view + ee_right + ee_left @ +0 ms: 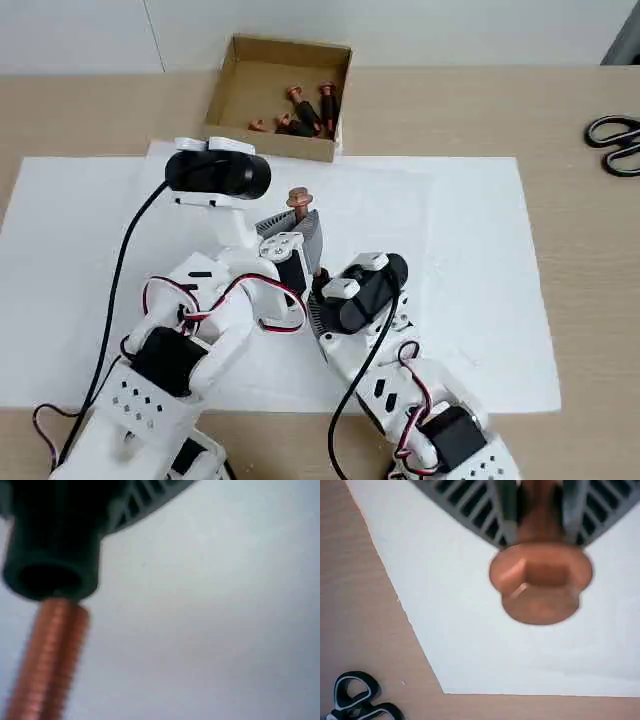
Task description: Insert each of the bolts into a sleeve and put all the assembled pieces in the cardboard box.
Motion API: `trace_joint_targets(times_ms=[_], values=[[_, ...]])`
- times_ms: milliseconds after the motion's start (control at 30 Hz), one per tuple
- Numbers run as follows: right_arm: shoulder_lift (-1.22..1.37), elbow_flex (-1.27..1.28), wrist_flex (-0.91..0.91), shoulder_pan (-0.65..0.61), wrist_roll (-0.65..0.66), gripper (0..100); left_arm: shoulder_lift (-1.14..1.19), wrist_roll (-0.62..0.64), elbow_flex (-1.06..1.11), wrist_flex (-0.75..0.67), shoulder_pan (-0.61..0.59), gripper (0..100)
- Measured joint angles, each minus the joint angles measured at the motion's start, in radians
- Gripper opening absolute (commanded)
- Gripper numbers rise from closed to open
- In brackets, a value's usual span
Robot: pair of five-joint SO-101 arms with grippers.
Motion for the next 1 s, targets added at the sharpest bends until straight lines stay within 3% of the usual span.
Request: trace_joint_targets(times_ms=[500, 667, 1000], values=[[-0.006, 0.0, 0.0, 0.0, 0.0, 0.4, -0.005, 0.0, 0.115, -0.078, 0.005, 1], [-0.005, 0.002, 0.0, -0.002, 0.0, 0.4, -0.012, -0.058, 0.133, -0.086, 0.005, 1], [-0.005, 0.002, 0.0, -0.003, 0.0, 0.4, -0.017, -0.071, 0.049, 0.114, 0.008, 1]])
